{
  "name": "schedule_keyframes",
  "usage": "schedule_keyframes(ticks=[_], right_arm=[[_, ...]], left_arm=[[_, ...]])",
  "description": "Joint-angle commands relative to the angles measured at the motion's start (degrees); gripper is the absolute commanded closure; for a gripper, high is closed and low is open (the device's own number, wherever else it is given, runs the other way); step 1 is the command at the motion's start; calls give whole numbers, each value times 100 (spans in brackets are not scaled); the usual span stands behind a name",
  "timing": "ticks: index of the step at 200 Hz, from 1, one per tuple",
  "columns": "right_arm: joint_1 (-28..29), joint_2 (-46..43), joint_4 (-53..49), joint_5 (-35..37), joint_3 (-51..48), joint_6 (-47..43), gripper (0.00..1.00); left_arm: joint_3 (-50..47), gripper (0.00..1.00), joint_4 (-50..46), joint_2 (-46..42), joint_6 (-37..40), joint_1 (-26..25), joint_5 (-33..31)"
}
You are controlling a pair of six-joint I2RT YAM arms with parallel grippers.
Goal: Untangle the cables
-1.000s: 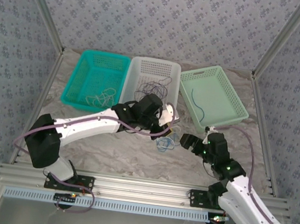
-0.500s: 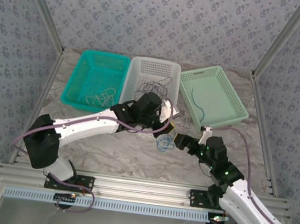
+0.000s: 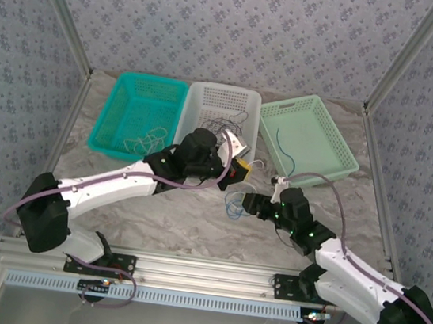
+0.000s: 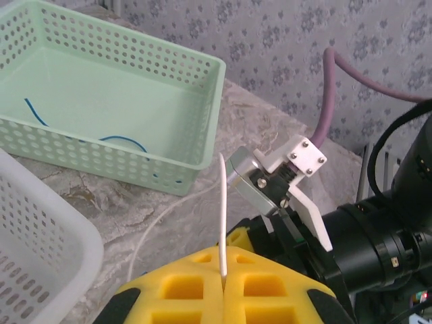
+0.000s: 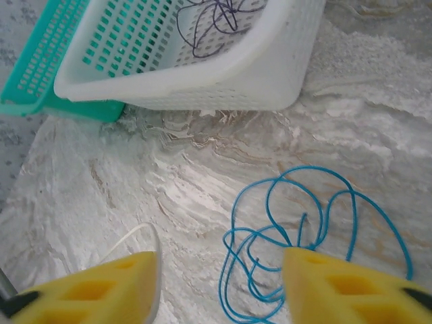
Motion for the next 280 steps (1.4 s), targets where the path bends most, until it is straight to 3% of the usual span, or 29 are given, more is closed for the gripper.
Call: schedule_keyframes(ticks=[1, 31, 68, 115, 156, 200, 239, 259, 280], right_arm=[[156, 41, 376, 256, 198, -115, 64], [231, 89, -19, 408, 318, -115, 82], [435, 272, -852, 472, 558, -468, 100], [839, 898, -1159, 480, 1028, -784, 100], [969, 1308, -1045, 638, 1234, -713, 100], [959, 1270, -1281, 949, 1345, -735, 72], [873, 1022, -1842, 1410, 1462, -705, 39], [740, 791, -2246, 1666, 1473, -544, 32], [498, 581, -2671, 1695, 1427, -362, 32]], left_arm=[[-165, 100, 651, -244, -394, 100, 146], [-357, 100, 964, -406, -561, 187, -38], [-664, 100, 1489, -805, -597, 277, -844], [-871, 100, 1872, -1153, -529, 376, -1334], [-910, 100, 915, -1891, -108, 799, -2225], [-790, 96, -181, -2630, 128, 2054, -2241], [-673, 92, -675, -2208, -143, 3383, -2178], [-630, 91, -689, -1683, -373, 3989, -1804], [-513, 91, -686, -1144, -396, 4311, -1714]])
